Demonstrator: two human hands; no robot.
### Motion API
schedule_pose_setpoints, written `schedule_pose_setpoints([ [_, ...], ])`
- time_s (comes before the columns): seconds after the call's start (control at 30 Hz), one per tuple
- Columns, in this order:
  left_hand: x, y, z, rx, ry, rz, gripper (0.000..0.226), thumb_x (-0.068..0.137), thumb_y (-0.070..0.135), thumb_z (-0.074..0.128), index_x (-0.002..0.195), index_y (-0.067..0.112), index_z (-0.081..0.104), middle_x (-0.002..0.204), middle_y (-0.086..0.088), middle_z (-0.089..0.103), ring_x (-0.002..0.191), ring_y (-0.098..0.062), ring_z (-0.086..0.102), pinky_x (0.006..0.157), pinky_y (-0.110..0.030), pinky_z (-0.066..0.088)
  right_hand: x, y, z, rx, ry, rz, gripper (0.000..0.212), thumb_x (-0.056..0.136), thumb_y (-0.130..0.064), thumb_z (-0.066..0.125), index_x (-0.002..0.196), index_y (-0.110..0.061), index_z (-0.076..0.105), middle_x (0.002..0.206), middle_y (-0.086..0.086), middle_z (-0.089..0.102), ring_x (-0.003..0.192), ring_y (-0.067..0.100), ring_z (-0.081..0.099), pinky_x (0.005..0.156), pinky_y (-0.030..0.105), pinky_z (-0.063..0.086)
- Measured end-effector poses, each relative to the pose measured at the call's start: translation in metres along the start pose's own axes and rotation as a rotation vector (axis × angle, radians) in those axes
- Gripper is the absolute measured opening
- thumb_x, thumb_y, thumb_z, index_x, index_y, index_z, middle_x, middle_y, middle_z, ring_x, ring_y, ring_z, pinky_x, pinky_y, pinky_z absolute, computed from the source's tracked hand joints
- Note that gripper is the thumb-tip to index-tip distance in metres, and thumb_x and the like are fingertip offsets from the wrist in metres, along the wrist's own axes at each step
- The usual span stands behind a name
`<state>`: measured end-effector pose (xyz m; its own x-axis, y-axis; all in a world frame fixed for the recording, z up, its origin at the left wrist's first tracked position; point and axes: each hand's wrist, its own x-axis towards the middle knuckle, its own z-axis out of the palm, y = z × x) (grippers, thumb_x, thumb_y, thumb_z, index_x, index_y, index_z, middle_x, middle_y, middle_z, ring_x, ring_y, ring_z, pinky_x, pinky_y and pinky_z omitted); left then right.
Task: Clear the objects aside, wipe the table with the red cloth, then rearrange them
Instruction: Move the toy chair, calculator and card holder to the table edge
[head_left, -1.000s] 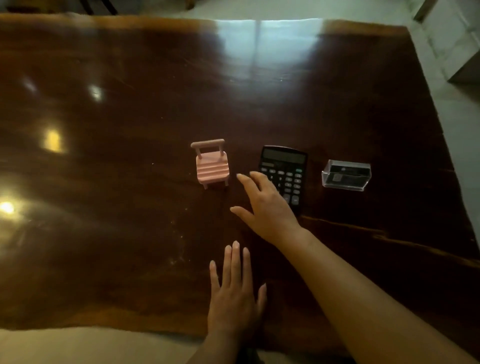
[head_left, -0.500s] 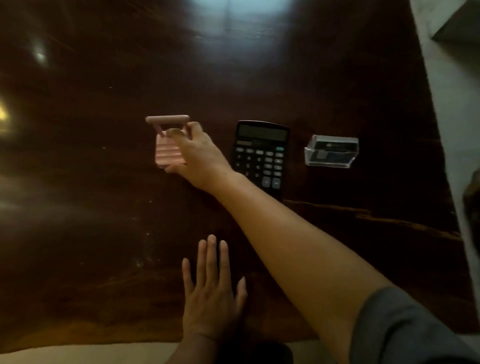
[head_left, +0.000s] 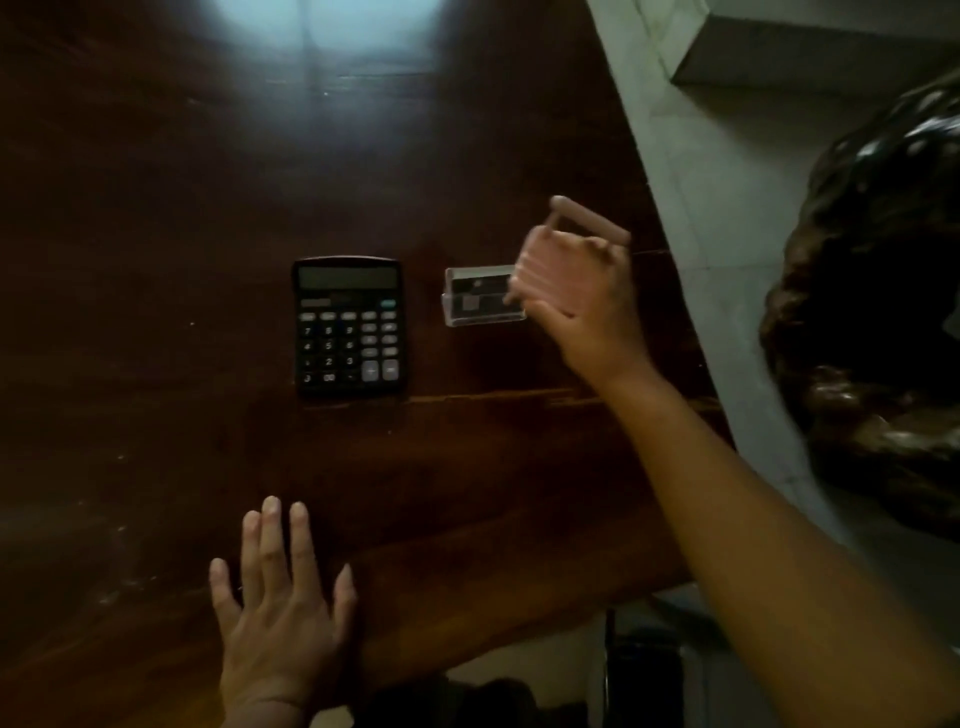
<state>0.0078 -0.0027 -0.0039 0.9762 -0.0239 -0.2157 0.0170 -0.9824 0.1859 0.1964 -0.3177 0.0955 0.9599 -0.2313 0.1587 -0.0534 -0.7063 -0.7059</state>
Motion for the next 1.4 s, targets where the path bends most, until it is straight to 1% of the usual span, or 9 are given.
schedule_pose_setpoints([
  [0.17,0.004,0.005,0.007,-0.002,0.097,-0.032,0.086,0.086,0.068,0.01,0.146,0.011,0.032,0.155,-0.018,0.027,0.14,-0.039,0.028,0.107,-0.067,0.015,0.019,0.065,-0.041,-0.035,0.074,0.203,0.068,0.082,-0.036,0.076,0.139,-0.028,0.041,0.133,0.007,0.033,0.115,0.022,0.049,0.083,0.044,0.058],
  [0.3,0.003,0.007,0.007,0.019,0.105,-0.042,0.087,0.088,0.065,0.011,0.142,0.003,0.038,0.152,-0.022,0.032,0.137,-0.042,0.032,0.108,-0.065,0.014,0.029,0.086,-0.031,-0.044,0.044,0.266,0.068,0.081,-0.036,0.077,0.138,-0.027,0.042,0.132,0.007,0.034,0.113,0.023,0.05,0.08,0.044,0.059],
  [0.57,0.004,0.007,0.001,0.052,0.0,-0.06,0.084,0.088,0.064,0.01,0.145,0.007,0.035,0.154,-0.018,0.03,0.138,-0.039,0.032,0.108,-0.065,0.016,0.029,0.095,-0.006,-0.143,0.006,0.229,0.074,0.084,-0.031,0.075,0.143,-0.037,0.032,0.149,0.011,0.022,0.128,0.027,0.04,0.099,0.043,0.047],
  [0.67,0.005,0.008,-0.004,0.047,-0.057,-0.052,0.083,0.089,0.064,0.01,0.146,0.008,0.034,0.156,-0.017,0.028,0.141,-0.036,0.028,0.106,-0.067,0.019,0.004,0.087,-0.009,-0.209,0.094,0.225,0.082,0.082,-0.021,0.076,0.143,-0.041,0.026,0.158,0.015,0.013,0.139,0.034,0.032,0.1,0.044,0.043],
  [0.83,0.004,0.007,-0.012,0.033,-0.084,-0.03,0.081,0.091,0.062,0.006,0.146,0.008,0.03,0.155,-0.018,0.026,0.14,-0.033,0.024,0.104,-0.067,0.023,-0.063,0.039,0.027,-0.319,0.216,0.168,0.061,0.083,-0.022,0.07,0.136,-0.024,0.041,0.143,0.011,0.034,0.124,0.025,0.045,0.088,0.042,0.055],
  [0.93,0.003,0.004,-0.01,0.022,-0.095,-0.019,0.079,0.092,0.062,0.008,0.146,0.008,0.03,0.156,-0.017,0.025,0.141,-0.033,0.024,0.109,-0.06,0.015,-0.066,-0.003,0.065,-0.171,0.081,0.05,0.053,0.085,-0.022,0.069,0.133,-0.023,0.045,0.139,0.007,0.038,0.12,0.02,0.049,0.087,0.036,0.055],
  [1.07,0.004,0.002,-0.009,0.011,-0.121,-0.023,0.08,0.091,0.062,0.01,0.147,0.008,0.03,0.157,-0.015,0.023,0.146,-0.028,0.013,0.112,-0.054,0.003,-0.015,-0.047,0.107,0.013,-0.126,-0.07,0.05,0.089,-0.023,0.066,0.134,-0.019,0.047,0.133,0.003,0.044,0.088,0.009,0.06,0.075,0.029,0.057],
  [1.23,0.004,0.002,-0.01,0.019,-0.145,-0.025,0.078,0.092,0.06,0.013,0.146,0.007,0.032,0.157,-0.017,0.024,0.143,-0.032,0.022,0.111,-0.058,0.009,0.057,-0.072,0.14,-0.013,-0.356,0.013,0.053,0.092,-0.036,0.063,0.139,-0.021,0.043,0.135,0.005,0.05,0.116,0.018,0.052,0.085,0.029,0.044],
  [1.4,0.006,0.003,-0.012,0.026,-0.167,-0.024,0.078,0.093,0.059,0.01,0.147,0.006,0.031,0.157,-0.019,0.024,0.143,-0.033,0.02,0.11,-0.06,0.012,0.076,-0.071,0.15,-0.068,-0.514,0.12,0.025,0.092,-0.035,0.062,0.114,-0.022,0.063,0.105,-0.004,0.061,0.099,0.015,0.059,0.083,0.039,0.055],
])
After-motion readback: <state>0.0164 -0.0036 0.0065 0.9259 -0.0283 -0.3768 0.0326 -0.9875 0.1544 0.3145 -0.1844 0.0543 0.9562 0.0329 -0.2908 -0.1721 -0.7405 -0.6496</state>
